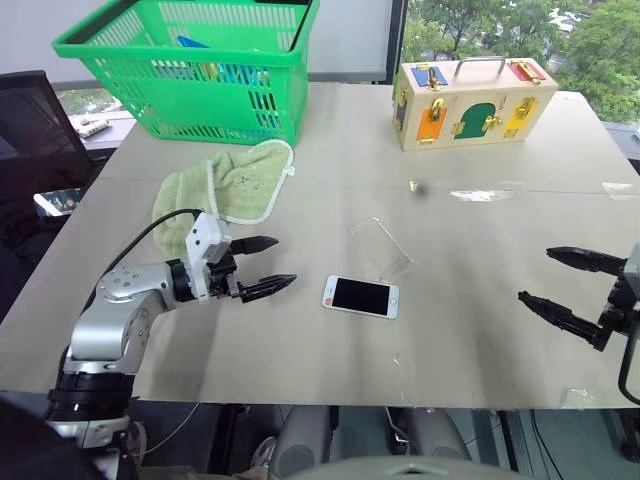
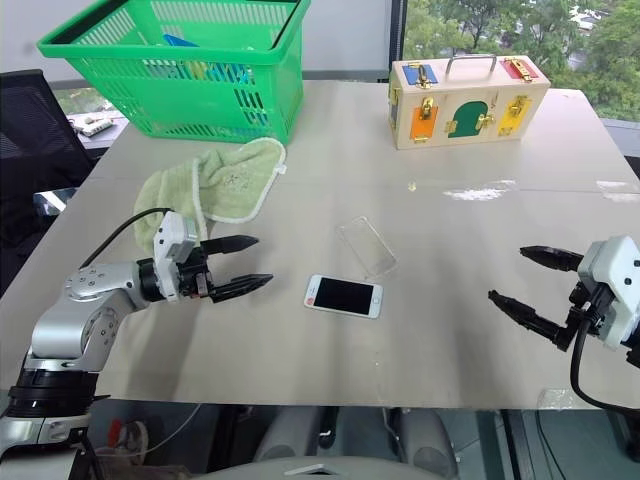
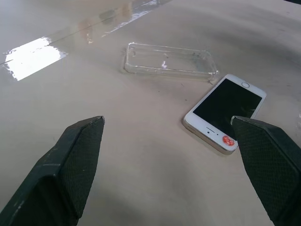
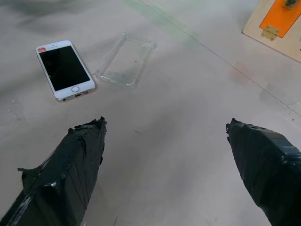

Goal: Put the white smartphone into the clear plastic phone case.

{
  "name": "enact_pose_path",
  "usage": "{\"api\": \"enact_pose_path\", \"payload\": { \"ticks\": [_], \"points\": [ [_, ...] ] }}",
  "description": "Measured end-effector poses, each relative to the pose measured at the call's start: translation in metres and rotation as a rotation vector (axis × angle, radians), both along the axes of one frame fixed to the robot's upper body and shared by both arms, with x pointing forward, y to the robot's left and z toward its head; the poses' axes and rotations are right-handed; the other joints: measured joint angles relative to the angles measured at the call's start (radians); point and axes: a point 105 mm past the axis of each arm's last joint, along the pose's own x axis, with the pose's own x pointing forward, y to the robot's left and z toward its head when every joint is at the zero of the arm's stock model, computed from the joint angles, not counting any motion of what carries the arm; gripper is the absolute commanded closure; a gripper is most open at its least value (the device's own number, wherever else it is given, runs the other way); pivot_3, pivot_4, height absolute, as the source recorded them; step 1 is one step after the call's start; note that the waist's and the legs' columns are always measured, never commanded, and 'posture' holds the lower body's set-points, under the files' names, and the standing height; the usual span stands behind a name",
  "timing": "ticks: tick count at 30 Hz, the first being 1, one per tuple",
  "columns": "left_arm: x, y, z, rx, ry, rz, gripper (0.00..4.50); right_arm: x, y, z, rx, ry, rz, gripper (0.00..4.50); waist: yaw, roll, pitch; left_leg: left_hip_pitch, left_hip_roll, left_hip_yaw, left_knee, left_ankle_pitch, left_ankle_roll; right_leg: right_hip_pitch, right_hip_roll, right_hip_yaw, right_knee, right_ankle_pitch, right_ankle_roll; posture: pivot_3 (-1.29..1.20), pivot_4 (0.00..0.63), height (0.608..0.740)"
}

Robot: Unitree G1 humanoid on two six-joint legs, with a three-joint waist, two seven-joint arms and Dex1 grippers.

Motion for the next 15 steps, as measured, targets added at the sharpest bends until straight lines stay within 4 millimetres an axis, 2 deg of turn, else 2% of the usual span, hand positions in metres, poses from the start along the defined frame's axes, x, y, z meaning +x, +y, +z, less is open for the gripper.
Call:
{"api": "enact_pose_path", "payload": {
  "ticks": [3,9,15],
  "points": [
    [0.000,-0.002,0.000,-0.004,0.017,-0.001,0.00,0.000,0.001,0.001,0.009,-0.004,0.003,0.04,0.000,0.000,0.000,0.000,0.000,0.000,0.000,0.000,0.000,0.000,0.000,0.000,0.000,0.000,0.000,0.00,0.150,0.740],
    [-0.004,-0.027,0.014,-0.008,0.008,-0.102,0.00,0.000,0.017,0.009,0.045,-0.039,0.073,0.04,0.000,0.000,0.000,0.000,0.000,0.001,0.000,0.000,0.000,0.000,0.001,0.000,0.000,0.000,0.000,0.00,0.150,0.740],
    [-0.010,-0.041,0.006,0.020,0.026,-0.188,0.00,-0.008,0.040,0.007,0.065,-0.032,0.156,0.04,0.000,0.000,0.000,0.000,0.000,0.001,0.000,0.000,0.000,0.000,0.001,0.000,0.000,0.000,0.000,0.00,0.150,0.740]
  ]
}}
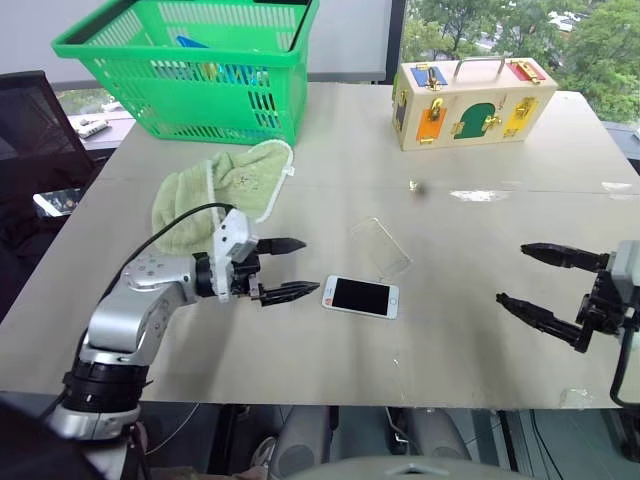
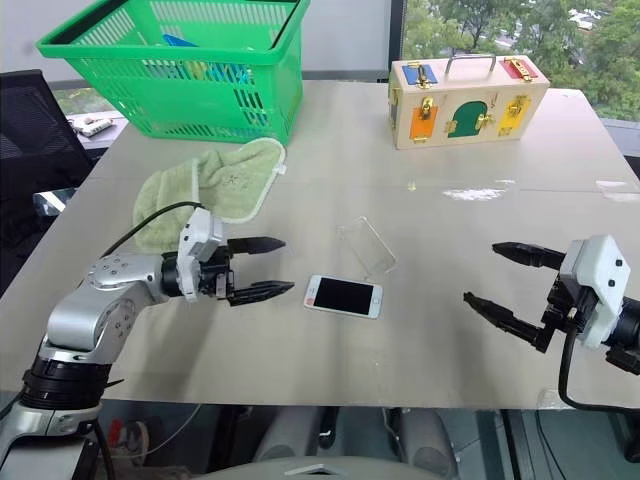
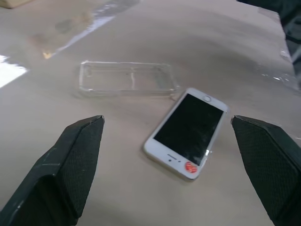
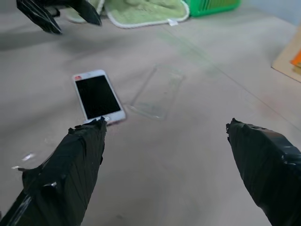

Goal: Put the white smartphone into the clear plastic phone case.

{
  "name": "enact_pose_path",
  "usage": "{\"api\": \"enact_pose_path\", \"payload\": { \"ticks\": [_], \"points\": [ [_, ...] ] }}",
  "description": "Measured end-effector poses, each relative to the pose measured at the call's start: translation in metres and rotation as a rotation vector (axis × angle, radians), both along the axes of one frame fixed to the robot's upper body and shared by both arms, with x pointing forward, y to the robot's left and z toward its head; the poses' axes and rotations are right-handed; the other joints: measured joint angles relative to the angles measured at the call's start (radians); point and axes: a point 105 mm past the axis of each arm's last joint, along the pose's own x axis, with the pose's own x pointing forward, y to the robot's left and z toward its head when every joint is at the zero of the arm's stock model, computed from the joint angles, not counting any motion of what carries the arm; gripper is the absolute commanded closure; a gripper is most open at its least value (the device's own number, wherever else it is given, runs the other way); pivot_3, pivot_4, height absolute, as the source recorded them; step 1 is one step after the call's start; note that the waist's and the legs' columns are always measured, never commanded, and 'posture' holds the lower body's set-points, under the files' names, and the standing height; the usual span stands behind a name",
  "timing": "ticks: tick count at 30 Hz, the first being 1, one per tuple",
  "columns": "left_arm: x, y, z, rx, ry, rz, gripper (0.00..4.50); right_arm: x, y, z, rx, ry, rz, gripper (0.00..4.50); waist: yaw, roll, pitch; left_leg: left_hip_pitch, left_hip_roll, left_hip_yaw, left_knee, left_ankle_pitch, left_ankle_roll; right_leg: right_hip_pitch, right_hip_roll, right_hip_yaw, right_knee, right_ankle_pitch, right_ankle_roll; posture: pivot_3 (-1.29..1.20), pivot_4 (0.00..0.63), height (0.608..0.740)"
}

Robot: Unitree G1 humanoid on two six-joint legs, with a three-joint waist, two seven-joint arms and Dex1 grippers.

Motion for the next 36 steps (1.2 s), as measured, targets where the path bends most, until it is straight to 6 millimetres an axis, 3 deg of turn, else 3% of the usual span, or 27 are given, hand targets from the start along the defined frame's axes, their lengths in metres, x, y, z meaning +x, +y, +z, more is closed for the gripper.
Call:
{"api": "enact_pose_path", "payload": {
  "ticks": [7,14,17,23,36],
  "points": [
    [-0.007,-0.006,-0.003,0.005,-0.023,-0.085,0.00,-0.003,0.045,-0.018,0.001,0.050,0.106,0.04,-0.004,0.000,0.000,0.001,0.001,0.001,0.000,0.000,0.000,0.000,0.000,0.000,0.000,0.000,0.000,0.00,0.150,0.740],
    [-0.012,0.000,-0.013,-0.004,-0.036,-0.106,0.00,0.026,0.105,-0.058,-0.054,0.093,0.228,0.04,-0.003,-0.001,0.000,0.000,0.002,0.002,0.000,0.000,0.000,-0.002,0.000,0.000,0.000,0.000,0.000,0.00,0.150,0.740],
    [-0.014,0.003,-0.014,-0.011,-0.058,-0.104,0.00,0.039,0.119,-0.073,-0.098,0.112,0.273,0.04,-0.001,-0.001,0.000,0.000,0.001,0.004,0.001,0.000,0.000,-0.002,0.000,-0.001,0.000,0.000,0.000,0.00,0.150,0.740],
    [-0.017,0.011,-0.016,-0.019,-0.074,-0.088,0.00,0.048,0.121,-0.101,-0.192,0.179,0.329,0.04,-0.001,-0.001,0.000,0.000,0.001,0.005,0.001,-0.001,0.001,-0.002,0.000,-0.001,0.000,0.000,0.000,0.00,0.150,0.740],
    [-0.028,0.017,-0.021,-0.028,-0.059,-0.060,0.00,0.067,0.124,-0.106,-0.249,0.149,0.330,0.04,-0.003,-0.001,-0.001,0.002,0.002,0.008,0.001,-0.001,0.001,-0.003,0.001,0.002,0.004,0.000,0.000,0.00,0.150,0.740]
  ]
}}
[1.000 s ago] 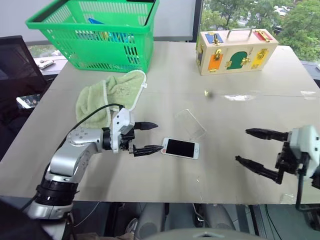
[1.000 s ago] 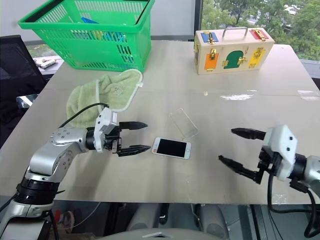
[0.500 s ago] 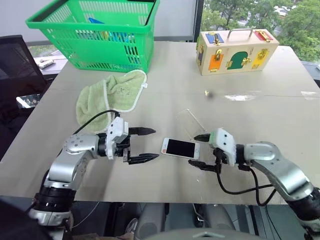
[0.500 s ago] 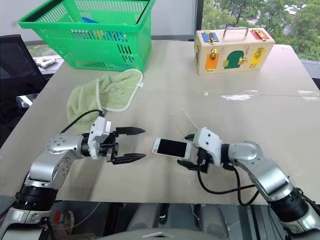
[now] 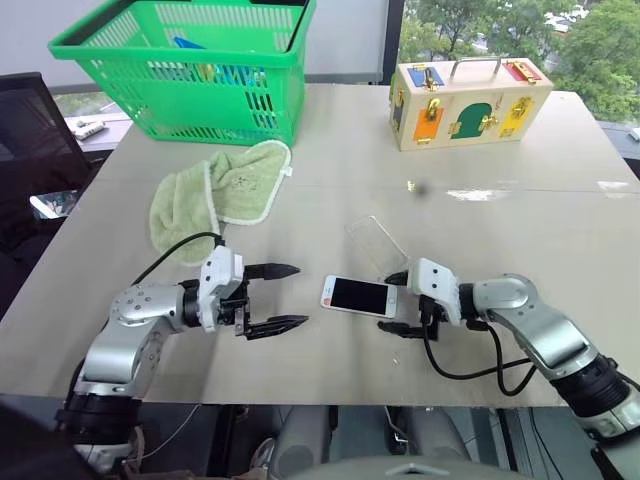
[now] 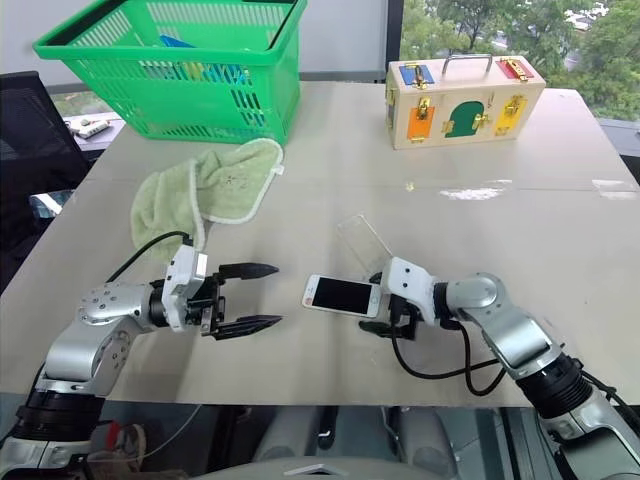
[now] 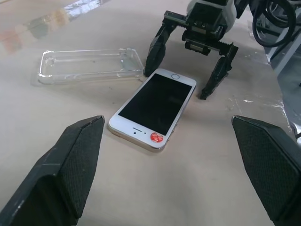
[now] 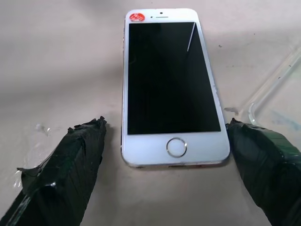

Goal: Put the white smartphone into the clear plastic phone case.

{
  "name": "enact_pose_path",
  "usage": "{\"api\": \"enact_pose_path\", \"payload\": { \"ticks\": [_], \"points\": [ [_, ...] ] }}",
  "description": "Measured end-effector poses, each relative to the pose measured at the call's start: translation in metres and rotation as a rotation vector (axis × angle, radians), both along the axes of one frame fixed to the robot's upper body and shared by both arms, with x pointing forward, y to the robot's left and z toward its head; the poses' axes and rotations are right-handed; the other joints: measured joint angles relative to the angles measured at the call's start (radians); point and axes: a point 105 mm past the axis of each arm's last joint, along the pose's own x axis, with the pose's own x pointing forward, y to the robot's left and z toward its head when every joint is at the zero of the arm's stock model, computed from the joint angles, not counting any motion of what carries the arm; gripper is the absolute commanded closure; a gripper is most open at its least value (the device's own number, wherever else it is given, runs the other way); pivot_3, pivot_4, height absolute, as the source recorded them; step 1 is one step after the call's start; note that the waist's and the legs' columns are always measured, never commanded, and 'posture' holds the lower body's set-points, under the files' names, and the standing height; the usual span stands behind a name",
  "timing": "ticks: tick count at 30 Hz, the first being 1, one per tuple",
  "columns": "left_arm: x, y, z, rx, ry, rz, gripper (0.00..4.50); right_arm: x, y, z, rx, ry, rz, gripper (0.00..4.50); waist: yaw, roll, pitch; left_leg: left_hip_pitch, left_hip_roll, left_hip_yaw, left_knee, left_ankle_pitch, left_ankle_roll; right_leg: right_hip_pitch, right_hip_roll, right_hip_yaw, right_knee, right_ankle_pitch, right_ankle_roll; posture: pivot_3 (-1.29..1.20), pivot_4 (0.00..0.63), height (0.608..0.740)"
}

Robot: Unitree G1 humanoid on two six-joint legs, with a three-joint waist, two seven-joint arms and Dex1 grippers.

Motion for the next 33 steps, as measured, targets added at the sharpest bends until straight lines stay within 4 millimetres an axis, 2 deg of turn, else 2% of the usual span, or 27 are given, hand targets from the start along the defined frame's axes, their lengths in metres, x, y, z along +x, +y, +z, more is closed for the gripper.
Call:
{"api": "enact_pose_path", "payload": {
  "ticks": [6,12,16,19,21,29,33],
  "points": [
    [0.000,0.002,0.001,0.007,-0.001,0.002,0.00,-0.001,0.004,0.005,-0.100,0.033,0.014,0.04,0.000,0.000,0.000,0.000,0.000,0.001,0.000,0.000,0.000,-0.001,0.000,0.001,0.001,0.000,0.000,0.00,0.150,0.740],
    [0.000,0.002,0.001,0.008,-0.009,0.000,0.00,-0.003,0.013,0.014,-0.300,0.013,0.039,0.04,0.000,0.000,0.000,-0.001,0.000,0.001,0.000,0.000,0.000,-0.003,-0.001,0.001,0.001,0.000,0.000,0.00,0.150,0.740],
    [-0.002,0.003,-0.001,0.008,-0.008,0.001,0.00,-0.002,0.012,0.014,-0.336,0.040,0.012,0.04,0.002,-0.001,-0.001,-0.001,0.000,0.002,0.000,0.000,0.000,-0.003,-0.002,0.001,0.001,0.000,0.000,0.00,0.150,0.740],
    [-0.003,0.003,-0.003,0.008,-0.005,0.003,0.00,-0.004,0.013,0.010,-0.347,0.049,0.025,0.77,0.002,-0.003,-0.003,-0.001,0.000,0.002,0.000,0.000,0.000,-0.003,-0.002,0.001,0.001,0.000,0.000,0.00,0.150,0.740],
    [-0.003,0.003,-0.003,0.007,-0.007,0.003,0.00,-0.007,0.015,0.007,-0.350,0.039,0.047,1.52,0.001,-0.006,-0.008,0.000,0.000,0.001,0.000,0.000,0.000,-0.003,-0.002,0.001,0.001,0.000,0.000,0.00,0.150,0.740],
    [-0.007,0.005,-0.009,0.006,0.016,0.012,0.00,-0.008,0.006,0.000,-0.311,0.005,0.018,1.67,0.003,-0.008,-0.022,0.004,0.000,0.004,0.000,-0.003,-0.005,0.002,-0.013,-0.006,0.001,0.000,0.000,0.00,0.150,0.740],
    [-0.007,0.004,-0.008,0.004,0.014,0.010,0.00,-0.009,-0.018,0.000,-0.284,-0.005,-0.015,1.67,0.016,-0.005,-0.023,-0.002,0.000,0.007,0.000,-0.003,-0.004,0.003,-0.024,-0.020,-0.001,-0.001,0.000,0.00,0.150,0.740]
  ]
}}
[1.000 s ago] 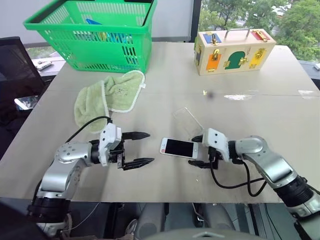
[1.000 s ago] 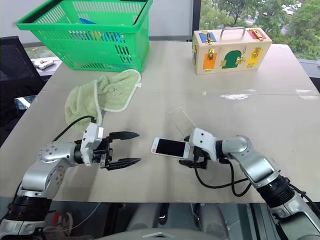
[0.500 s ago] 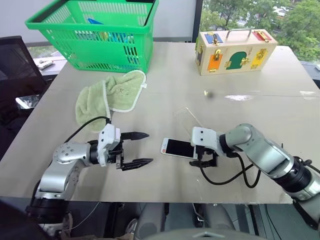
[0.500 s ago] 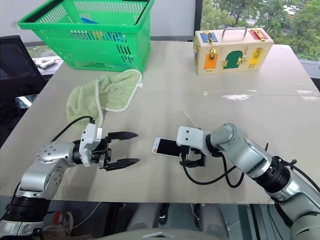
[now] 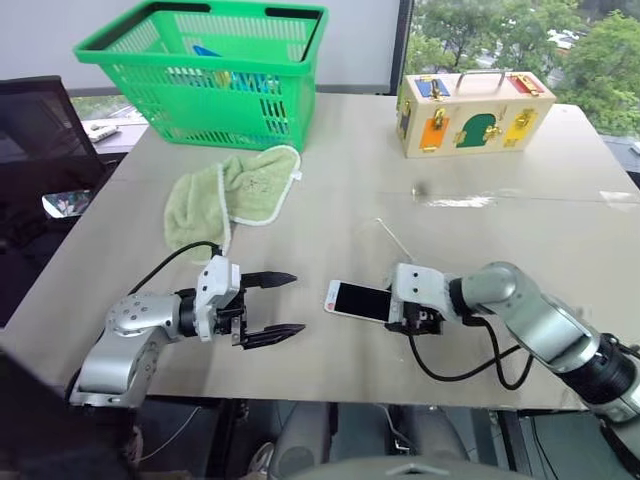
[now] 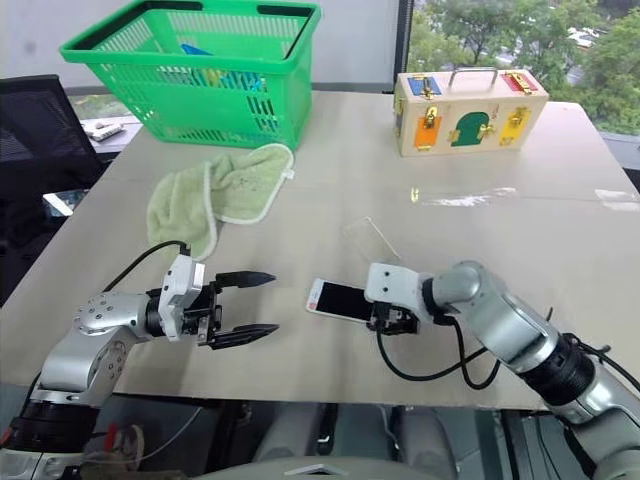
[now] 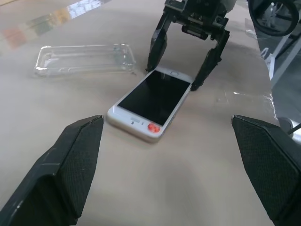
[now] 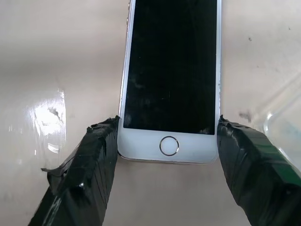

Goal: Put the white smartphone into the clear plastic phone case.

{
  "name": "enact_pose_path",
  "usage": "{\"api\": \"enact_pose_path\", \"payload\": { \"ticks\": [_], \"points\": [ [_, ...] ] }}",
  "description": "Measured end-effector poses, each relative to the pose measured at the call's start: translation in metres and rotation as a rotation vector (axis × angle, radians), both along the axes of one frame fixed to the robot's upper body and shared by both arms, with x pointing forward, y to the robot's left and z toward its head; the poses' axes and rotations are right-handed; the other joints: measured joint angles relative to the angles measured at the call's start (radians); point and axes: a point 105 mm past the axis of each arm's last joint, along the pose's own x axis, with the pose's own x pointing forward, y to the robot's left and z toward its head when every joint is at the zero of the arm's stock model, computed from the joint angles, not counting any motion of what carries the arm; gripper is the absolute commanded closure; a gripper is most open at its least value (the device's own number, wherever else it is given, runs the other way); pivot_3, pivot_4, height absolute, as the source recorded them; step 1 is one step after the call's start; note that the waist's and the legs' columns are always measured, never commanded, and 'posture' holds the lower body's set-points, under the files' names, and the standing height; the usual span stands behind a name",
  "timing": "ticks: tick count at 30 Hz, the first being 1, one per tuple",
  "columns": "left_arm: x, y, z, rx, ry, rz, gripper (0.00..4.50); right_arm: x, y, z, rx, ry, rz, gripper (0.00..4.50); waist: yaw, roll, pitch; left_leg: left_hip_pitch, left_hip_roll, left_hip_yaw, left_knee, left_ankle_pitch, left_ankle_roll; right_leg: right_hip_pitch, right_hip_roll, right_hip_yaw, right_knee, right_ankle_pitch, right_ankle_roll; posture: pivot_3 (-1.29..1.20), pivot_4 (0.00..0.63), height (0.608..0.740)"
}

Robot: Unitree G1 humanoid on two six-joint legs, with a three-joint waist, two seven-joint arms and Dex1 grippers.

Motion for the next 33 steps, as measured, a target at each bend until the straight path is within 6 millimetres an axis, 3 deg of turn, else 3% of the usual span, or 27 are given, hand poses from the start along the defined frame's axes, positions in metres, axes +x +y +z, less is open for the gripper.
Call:
{"api": "enact_pose_path", "payload": {
  "ticks": [3,9,18,21,22,28,30,33],
  "points": [
    [0.001,-0.001,0.001,-0.005,-0.005,-0.001,0.00,-0.005,-0.027,0.001,-0.024,-0.008,-0.028,1.67,0.016,0.000,0.000,-0.002,0.000,0.003,0.000,-0.001,0.002,0.002,-0.003,-0.004,-0.004,-0.001,0.001,0.00,0.150,0.740],
    [0.004,-0.006,0.004,-0.018,-0.026,-0.014,0.00,-0.023,-0.061,0.002,-0.109,-0.008,-0.072,1.67,0.018,0.000,0.000,-0.004,0.000,0.004,0.000,-0.003,0.006,0.004,-0.004,-0.005,-0.010,-0.003,0.005,0.00,0.150,0.740],
    [0.012,-0.012,0.011,-0.021,-0.045,-0.037,0.00,-0.025,-0.164,0.026,-0.373,0.075,-0.239,1.67,0.010,0.006,0.005,-0.004,0.000,0.014,0.001,-0.006,0.011,0.003,-0.004,-0.003,-0.011,-0.004,0.007,0.00,0.150,0.740],
    [0.018,-0.022,0.013,-0.017,-0.043,-0.053,0.00,-0.021,-0.182,0.034,-0.384,0.067,-0.291,0.28,0.007,0.006,0.005,-0.004,0.003,0.016,0.001,-0.005,0.013,0.003,-0.001,-0.002,-0.011,-0.004,0.007,0.00,0.150,0.740],
    [0.019,-0.027,0.014,-0.016,-0.043,-0.065,0.00,-0.019,-0.185,0.035,-0.376,0.066,-0.306,0.06,0.007,0.006,0.005,-0.004,0.004,0.016,0.001,-0.004,0.015,0.003,0.000,-0.002,-0.011,-0.004,0.007,0.00,0.150,0.740],
    [0.041,-0.054,0.009,0.048,-0.017,-0.103,0.00,-0.015,-0.177,0.033,-0.256,0.061,-0.345,0.06,0.008,0.006,0.006,-0.003,0.005,0.019,0.001,-0.004,0.016,0.002,0.006,0.000,-0.010,-0.003,0.007,0.00,0.150,0.740],
    [0.054,-0.063,0.008,0.084,-0.014,-0.114,0.00,-0.017,-0.168,0.044,-0.140,0.043,-0.378,0.06,0.013,0.005,0.007,-0.004,0.004,0.020,0.003,-0.004,0.016,0.003,0.008,0.000,-0.010,-0.003,0.008,0.00,0.150,0.740],
    [0.074,-0.080,0.015,0.145,-0.036,-0.167,0.00,-0.025,-0.140,0.074,0.123,-0.008,-0.357,0.06,0.019,0.004,0.007,-0.008,0.005,0.019,0.008,-0.004,0.016,0.003,0.010,-0.003,-0.010,-0.002,0.009,0.00,0.150,0.740]
  ]
}}
